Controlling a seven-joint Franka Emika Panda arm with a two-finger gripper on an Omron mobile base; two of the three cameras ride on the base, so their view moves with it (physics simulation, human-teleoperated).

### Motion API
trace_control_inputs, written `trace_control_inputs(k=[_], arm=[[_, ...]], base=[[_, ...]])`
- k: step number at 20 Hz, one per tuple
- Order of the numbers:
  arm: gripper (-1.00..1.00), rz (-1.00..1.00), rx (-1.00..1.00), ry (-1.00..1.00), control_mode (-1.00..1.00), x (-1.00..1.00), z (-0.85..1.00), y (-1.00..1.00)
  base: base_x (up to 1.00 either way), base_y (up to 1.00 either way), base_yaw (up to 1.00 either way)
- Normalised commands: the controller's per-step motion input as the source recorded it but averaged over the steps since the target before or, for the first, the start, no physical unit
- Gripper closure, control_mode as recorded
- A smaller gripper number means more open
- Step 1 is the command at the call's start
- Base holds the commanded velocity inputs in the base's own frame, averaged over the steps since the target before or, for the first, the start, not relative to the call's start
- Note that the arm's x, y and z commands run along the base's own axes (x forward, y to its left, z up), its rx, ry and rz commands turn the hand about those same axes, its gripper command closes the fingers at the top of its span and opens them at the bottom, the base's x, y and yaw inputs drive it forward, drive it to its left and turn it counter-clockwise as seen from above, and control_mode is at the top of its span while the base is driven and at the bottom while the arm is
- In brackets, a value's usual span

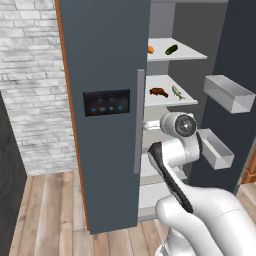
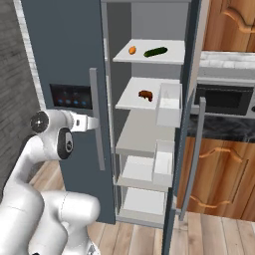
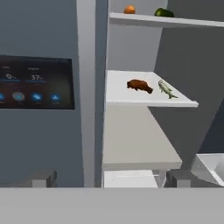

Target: Gather the cucumber and carrot from the fridge and place them on a tray on the dining counter. Then gather the chicken drumstick and fish from the fridge and place them on the other tray.

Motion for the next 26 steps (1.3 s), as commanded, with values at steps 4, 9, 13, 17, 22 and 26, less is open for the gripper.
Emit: trace_control_inputs(k=[4, 9, 13, 17, 22, 26], arm=[[-1.0, 0.2, 0.15, -0.01, -1.0, 0.01, 0.03, 0.18], [-1.0, 0.02, 0.01, -0.04, -1.0, 0.1, 0.02, 0.16], [-1.0, 0.0, 0.0, -0.03, -1.0, 0.15, 0.01, 0.05], [-1.0, 0.0, 0.0, 0.0, -1.0, 0.08, 0.0, 0.0], [-1.0, 0.0, 0.02, 0.0, -1.0, 0.16, 0.0, -0.1], [-1.0, 0.0, 0.0, 0.0, -1.0, 0.32, 0.0, -0.01]], base=[[0.0, 0.0, 0.0], [0.0, 0.0, 0.0], [0.0, 0.0, 0.0], [0.0, 0.0, 0.0], [0.0, 0.0, 0.0], [0.0, 0.0, 0.0]])
